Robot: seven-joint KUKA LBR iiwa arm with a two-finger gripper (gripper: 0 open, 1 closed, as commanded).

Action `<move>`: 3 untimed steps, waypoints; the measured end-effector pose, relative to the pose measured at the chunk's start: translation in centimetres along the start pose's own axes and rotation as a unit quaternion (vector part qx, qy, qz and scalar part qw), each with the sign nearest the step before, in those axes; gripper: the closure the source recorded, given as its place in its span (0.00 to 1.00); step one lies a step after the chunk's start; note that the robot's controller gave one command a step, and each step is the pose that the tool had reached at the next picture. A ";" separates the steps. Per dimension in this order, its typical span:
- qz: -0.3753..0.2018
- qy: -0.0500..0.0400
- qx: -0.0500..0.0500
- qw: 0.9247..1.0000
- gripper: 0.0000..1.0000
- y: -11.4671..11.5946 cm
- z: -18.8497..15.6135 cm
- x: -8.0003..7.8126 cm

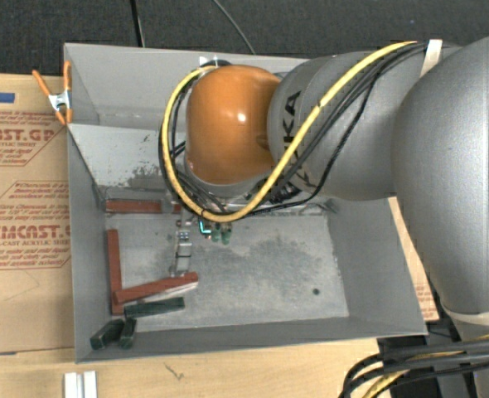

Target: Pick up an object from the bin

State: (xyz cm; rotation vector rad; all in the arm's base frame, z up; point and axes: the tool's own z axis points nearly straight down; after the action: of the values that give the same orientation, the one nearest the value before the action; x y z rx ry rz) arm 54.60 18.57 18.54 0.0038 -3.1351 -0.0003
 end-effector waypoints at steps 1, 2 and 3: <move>0.000 -0.001 0.000 1.000 0.00 0.0 -0.2 0.0; -0.010 -0.004 0.000 1.000 0.00 0.5 -0.9 0.2; -0.027 -0.008 -0.002 1.000 0.00 -1.2 3.2 1.6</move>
Offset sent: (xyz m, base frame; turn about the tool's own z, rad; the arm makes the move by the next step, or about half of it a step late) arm -0.0089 0.0149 0.0170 -0.0524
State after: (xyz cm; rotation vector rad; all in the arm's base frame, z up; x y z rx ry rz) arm 52.97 17.35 15.39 0.0878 -3.1490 -0.0055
